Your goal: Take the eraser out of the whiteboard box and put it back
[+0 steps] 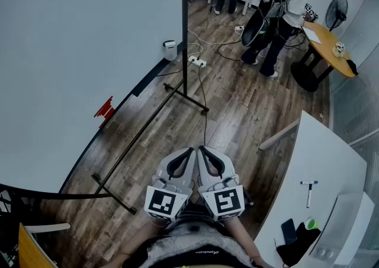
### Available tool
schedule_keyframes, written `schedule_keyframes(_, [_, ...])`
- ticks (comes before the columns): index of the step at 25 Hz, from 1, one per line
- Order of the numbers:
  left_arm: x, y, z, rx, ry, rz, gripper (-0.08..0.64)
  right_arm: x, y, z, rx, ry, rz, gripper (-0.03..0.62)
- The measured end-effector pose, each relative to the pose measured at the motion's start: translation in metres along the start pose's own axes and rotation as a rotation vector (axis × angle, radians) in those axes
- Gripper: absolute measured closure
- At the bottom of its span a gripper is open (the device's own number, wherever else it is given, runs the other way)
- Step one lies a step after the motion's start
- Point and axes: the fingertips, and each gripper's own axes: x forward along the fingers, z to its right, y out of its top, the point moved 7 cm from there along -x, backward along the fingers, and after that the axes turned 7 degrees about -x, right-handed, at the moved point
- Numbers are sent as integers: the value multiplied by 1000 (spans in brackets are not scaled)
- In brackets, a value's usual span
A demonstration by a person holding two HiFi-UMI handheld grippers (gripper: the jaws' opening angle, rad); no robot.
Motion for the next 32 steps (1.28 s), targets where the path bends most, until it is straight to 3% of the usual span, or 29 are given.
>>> schedule_keyframes(4, [-4,-2,-11,-19,-22,23,560,11,2,-8,30,10,17,588])
schedule_keyframes(19, [-6,-12,-44,-42,-69,-21,560,29,-9,-23,65,-26,-8,589])
schedule_keyframes(25, [24,-10,-61,-38,-71,-36,560,57,-8,-3,74,-25,-5,589])
schedule_keyframes(32, [100,4,-107,-34,-55,-29,560,133,-6,50,66,-13,-6,591])
